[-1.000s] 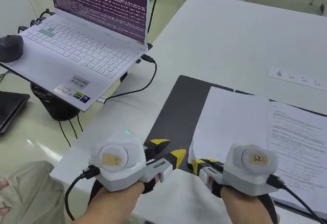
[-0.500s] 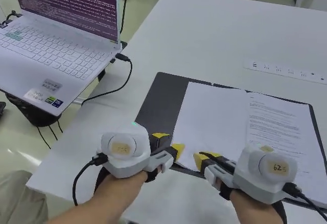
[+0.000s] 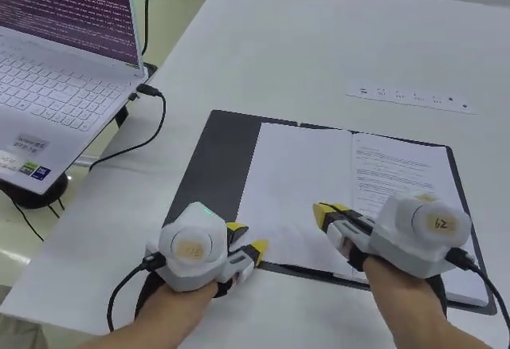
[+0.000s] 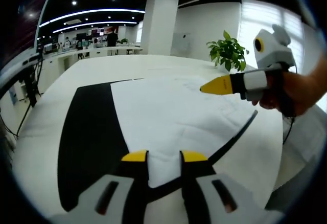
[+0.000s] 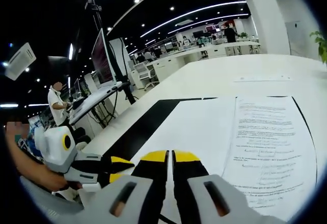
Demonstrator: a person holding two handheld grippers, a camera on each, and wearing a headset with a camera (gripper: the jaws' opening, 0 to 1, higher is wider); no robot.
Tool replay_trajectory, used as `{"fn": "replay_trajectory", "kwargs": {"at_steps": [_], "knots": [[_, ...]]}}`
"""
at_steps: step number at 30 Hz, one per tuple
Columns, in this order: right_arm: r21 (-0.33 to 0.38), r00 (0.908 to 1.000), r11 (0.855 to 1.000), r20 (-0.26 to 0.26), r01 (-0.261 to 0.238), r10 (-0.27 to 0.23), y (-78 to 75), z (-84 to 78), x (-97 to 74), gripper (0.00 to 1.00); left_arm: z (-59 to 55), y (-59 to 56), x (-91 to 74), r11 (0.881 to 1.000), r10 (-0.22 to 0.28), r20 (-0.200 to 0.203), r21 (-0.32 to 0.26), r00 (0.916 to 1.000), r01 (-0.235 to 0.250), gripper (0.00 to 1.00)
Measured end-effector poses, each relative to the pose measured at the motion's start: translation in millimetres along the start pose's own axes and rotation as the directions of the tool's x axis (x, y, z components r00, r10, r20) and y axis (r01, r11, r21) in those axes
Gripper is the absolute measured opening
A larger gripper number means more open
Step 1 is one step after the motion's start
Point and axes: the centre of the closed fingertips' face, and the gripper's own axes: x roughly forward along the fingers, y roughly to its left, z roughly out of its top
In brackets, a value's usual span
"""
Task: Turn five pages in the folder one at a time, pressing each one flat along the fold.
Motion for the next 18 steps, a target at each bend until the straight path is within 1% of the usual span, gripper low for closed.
{"fn": "replay_trajectory", "kwargs": {"at_steps": [1, 3, 4, 8, 12, 15, 16, 17, 18], "knots": [[0.002, 1.0000, 1.000, 0.004, 0.004, -0.004, -4.1, 1.6, 1.6, 0.01, -0.3, 0.4, 0.2, 1.000, 0.003, 0.006, 0.011, 1.0000, -0.003, 0.22], [0.007, 0.9999, 1.000, 0.006, 0.012, -0.012, -10.7, 3.3, 4.8, 0.00, -1.6, 1.5, -0.1, 0.998, 0.008, 0.014, 0.060, 0.9999, -0.009, 0.21], [0.006, 0.9997, 1.000, 0.008, 0.021, -0.021, -16.9, 5.0, 6.9, 0.00, -2.2, 0.7, -0.6, 0.998, 0.007, 0.017, 0.064, 0.9998, -0.008, 0.20], [0.025, 0.9984, 0.999, 0.028, 0.048, -0.049, -39.6, 14.9, 12.9, 0.00, -2.0, 3.5, -0.5, 0.998, 0.015, 0.033, 0.065, 0.9994, -0.017, 0.18], [0.031, 0.9960, 0.997, 0.049, 0.074, -0.075, -62.6, 24.4, 17.9, 0.00, -2.2, 4.6, -0.2, 0.997, 0.021, 0.040, 0.073, 0.9990, -0.024, 0.17], [0.029, 0.9921, 0.994, 0.060, 0.109, -0.110, -82.7, 30.7, 22.6, 0.00, -2.1, 4.8, -0.4, 0.997, 0.024, 0.049, 0.068, 0.9985, -0.027, 0.16], [0.031, 0.9921, 0.994, 0.061, 0.108, -0.110, -84.0, 31.5, 23.0, 0.00, -2.0, 4.5, -0.5, 0.997, 0.024, 0.050, 0.068, 0.9984, -0.028, 0.16], [0.033, 0.9907, 0.993, 0.069, 0.115, -0.117, -89.8, 34.2, 24.9, 0.00, -1.8, 4.2, -0.6, 0.997, 0.025, 0.052, 0.070, 0.9983, -0.029, 0.16], [0.031, 0.9899, 0.992, 0.069, 0.122, -0.124, -91.9, 35.5, 26.2, 0.00, -1.7, 3.9, -0.7, 0.997, 0.026, 0.054, 0.071, 0.9982, -0.029, 0.16]]}}
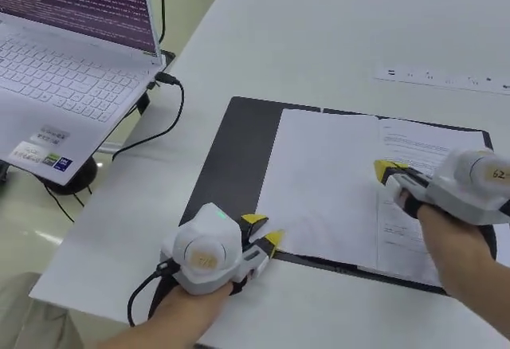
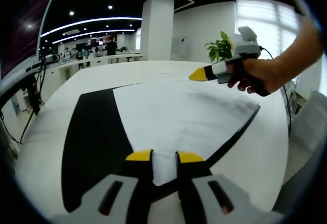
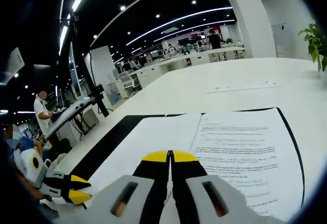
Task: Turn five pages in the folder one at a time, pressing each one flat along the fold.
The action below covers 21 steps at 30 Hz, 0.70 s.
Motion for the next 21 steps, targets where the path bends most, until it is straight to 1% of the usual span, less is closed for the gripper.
{"fn": "replay_trajectory", "kwargs": {"at_steps": [2, 4, 6, 12, 16, 18, 21], "knots": [[-0.017, 0.9999, 1.000, 0.010, 0.003, -0.003, -4.2, 4.4, 4.5, 0.00, 0.3, -0.3, -0.2, 1.000, 0.000, 0.005, -0.001, 1.0000, 0.000, 0.16], [-0.025, 1.0000, 1.000, 0.007, 0.007, -0.007, -8.1, 6.4, 10.7, 0.00, 0.2, 0.1, -0.2, 1.000, 0.000, 0.010, -0.003, 0.9999, 0.000, 0.16], [-0.033, 0.9999, 0.999, 0.015, 0.002, -0.001, -10.5, 9.6, 16.8, 0.00, 0.2, 0.5, -0.1, 1.000, -0.001, 0.015, -0.003, 0.9999, 0.001, 0.16], [-0.063, 0.9999, 0.998, 0.009, -0.004, 0.005, -14.7, 12.2, 37.3, 0.00, 0.5, 0.9, 0.1, 1.000, 0.000, 0.025, -0.011, 0.9997, 0.000, 0.16], [-0.064, 1.0000, 0.998, 0.003, -0.002, 0.003, -15.5, 11.5, 48.8, 0.00, 0.6, 1.0, 0.4, 1.000, 0.000, 0.026, -0.013, 0.9997, 0.000, 0.16], [-0.067, 1.0000, 0.998, -0.003, 0.004, -0.004, -18.8, 10.5, 54.2, 0.00, 0.7, 0.9, 0.5, 1.000, 0.000, 0.025, -0.014, 0.9997, 0.000, 0.16], [-0.052, 0.9998, 0.998, -0.002, 0.019, -0.019, -25.4, 11.6, 61.1, 0.00, 0.9, 0.9, 0.5, 1.000, 0.001, 0.027, -0.017, 0.9996, 0.000, 0.16]]}}
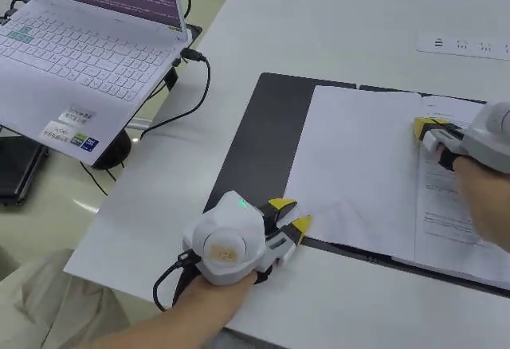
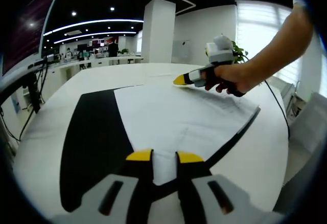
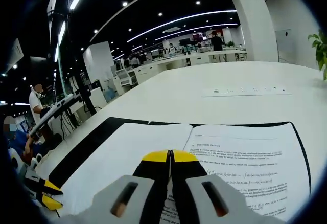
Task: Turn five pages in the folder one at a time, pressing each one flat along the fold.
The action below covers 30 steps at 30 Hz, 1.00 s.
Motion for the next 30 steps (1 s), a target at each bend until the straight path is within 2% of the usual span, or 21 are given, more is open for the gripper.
{"fn": "replay_trajectory", "kwargs": {"at_steps": [13, 25, 30], "knots": [[-0.008, 0.9998, 1.000, -0.001, 0.018, -0.018, -16.3, 8.7, 23.7, 0.00, 1.1, -0.3, -0.1, 1.000, 0.006, 0.008, -0.013, 1.0000, -0.006, 0.14], [-0.012, 0.9992, 0.999, 0.010, 0.040, -0.040, -23.0, 19.8, 44.9, 0.00, 0.6, 0.5, -0.1, 1.000, 0.009, 0.011, -0.020, 0.9999, -0.009, 0.14], [-0.013, 0.9986, 0.999, 0.009, 0.052, -0.052, -33.0, 17.7, 58.7, 0.00, 0.7, 0.8, 0.4, 1.000, 0.009, 0.012, -0.024, 0.9999, -0.008, 0.14]]}}
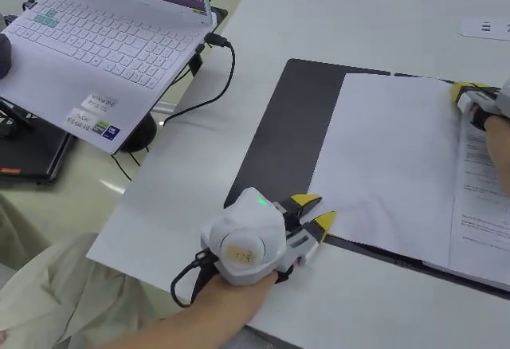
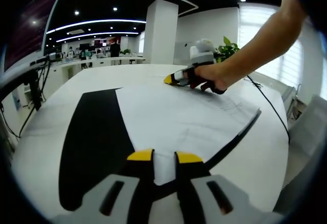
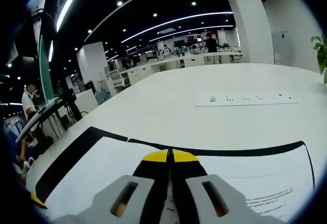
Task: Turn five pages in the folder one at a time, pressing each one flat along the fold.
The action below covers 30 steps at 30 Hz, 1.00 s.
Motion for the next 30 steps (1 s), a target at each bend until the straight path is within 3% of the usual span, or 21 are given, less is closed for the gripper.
{"fn": "replay_trajectory", "kwargs": {"at_steps": [15, 21, 30], "knots": [[0.004, 0.9994, 1.000, -0.017, -0.030, 0.030, 2.9, -11.2, -10.3, 0.00, 0.7, -0.1, 0.7, 1.000, 0.000, 0.002, -0.006, 1.0000, 0.000, 0.14], [0.017, 0.9989, 0.999, -0.022, -0.040, 0.040, 7.4, -17.6, -21.8, 0.00, 0.5, 0.2, 0.6, 1.000, 0.000, 0.004, -0.008, 1.0000, 0.000, 0.14], [0.022, 0.9976, 0.998, -0.028, -0.062, 0.063, 25.8, -24.2, -53.7, 0.00, 0.6, 0.1, 0.1, 1.000, -0.002, 0.005, -0.007, 1.0000, 0.002, 0.14]]}}
